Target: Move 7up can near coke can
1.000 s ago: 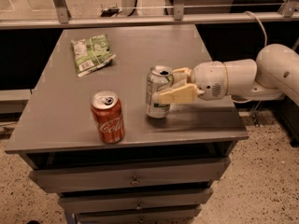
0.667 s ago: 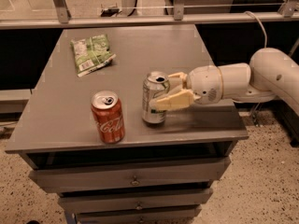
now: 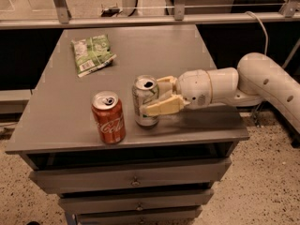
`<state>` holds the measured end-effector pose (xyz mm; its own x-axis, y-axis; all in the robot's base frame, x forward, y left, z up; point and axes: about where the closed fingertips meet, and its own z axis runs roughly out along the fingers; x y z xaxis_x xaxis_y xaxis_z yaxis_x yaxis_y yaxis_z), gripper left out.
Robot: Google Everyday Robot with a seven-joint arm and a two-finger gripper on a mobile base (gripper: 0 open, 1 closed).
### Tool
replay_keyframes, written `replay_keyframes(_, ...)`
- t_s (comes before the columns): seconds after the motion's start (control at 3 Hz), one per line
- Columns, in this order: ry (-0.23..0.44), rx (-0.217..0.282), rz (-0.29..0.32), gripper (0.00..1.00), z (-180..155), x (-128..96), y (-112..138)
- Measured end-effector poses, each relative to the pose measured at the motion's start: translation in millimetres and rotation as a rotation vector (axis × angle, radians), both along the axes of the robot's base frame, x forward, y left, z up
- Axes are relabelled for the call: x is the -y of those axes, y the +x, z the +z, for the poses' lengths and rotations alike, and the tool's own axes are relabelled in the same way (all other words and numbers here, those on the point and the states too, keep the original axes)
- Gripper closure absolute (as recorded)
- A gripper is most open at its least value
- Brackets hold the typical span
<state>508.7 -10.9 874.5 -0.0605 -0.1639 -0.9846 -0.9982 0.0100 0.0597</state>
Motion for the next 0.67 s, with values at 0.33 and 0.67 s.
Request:
replay_keyframes(0.33, 0.021, 0.017, 0.018, 1.0, 2.4, -11.0, -3.7)
replay_keyframes(0.67, 0.045, 0.028, 0.032, 1.0, 7.3, -19.6, -9.2)
